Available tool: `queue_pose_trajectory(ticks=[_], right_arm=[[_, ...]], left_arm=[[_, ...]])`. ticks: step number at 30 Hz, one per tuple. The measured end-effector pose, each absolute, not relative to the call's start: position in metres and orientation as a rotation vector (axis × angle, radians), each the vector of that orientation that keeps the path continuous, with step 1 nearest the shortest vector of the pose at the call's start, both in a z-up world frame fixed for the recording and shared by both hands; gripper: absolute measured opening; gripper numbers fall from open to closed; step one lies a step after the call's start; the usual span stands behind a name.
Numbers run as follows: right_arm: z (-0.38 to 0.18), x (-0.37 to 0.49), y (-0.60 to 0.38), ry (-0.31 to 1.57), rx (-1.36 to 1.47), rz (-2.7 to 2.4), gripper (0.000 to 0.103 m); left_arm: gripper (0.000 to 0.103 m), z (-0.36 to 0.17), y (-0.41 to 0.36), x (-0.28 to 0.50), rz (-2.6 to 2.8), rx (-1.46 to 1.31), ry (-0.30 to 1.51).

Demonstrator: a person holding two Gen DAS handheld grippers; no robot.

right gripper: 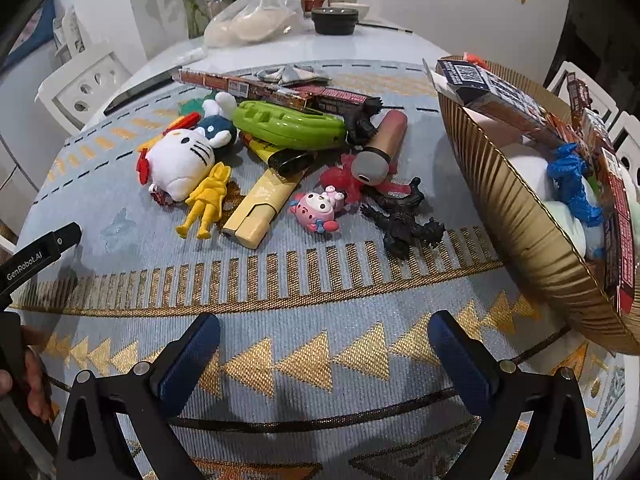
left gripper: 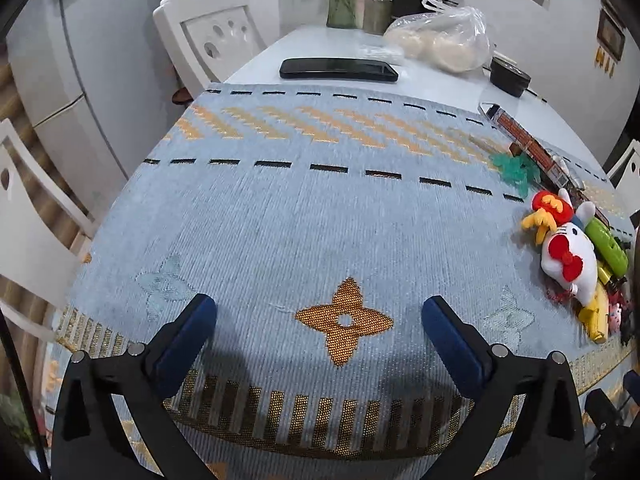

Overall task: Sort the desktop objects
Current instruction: 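Move the left gripper to the white cat plush and grasp it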

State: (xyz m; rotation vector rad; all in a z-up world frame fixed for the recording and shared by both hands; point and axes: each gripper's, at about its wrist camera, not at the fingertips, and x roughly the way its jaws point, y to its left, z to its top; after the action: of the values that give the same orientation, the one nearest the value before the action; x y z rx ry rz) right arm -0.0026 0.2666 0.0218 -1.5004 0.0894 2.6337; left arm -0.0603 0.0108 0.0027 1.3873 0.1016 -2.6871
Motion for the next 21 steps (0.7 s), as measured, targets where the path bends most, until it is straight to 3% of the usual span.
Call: queue_pose_trajectory(ticks=[7, 14, 21], right_arm=[[0.025, 0.004, 0.27, 0.093, -1.453, 2.649, 0.103], [0.026, 0.006, 0.272, 0.092, -1.45, 2.651, 0.103], [0.027, 0.004, 0.272, 0.091, -1.449, 2.652, 0.103]], left_arm=[[0.102, 0.006, 0.011, -0.071, -2.666, 1.543, 0.093], [0.102, 0.04, 0.067, -0.093, -3.063, 1.741, 0.138], [0.101, 0.019, 0.112, -0.131, -3.042, 1.949, 0.138]])
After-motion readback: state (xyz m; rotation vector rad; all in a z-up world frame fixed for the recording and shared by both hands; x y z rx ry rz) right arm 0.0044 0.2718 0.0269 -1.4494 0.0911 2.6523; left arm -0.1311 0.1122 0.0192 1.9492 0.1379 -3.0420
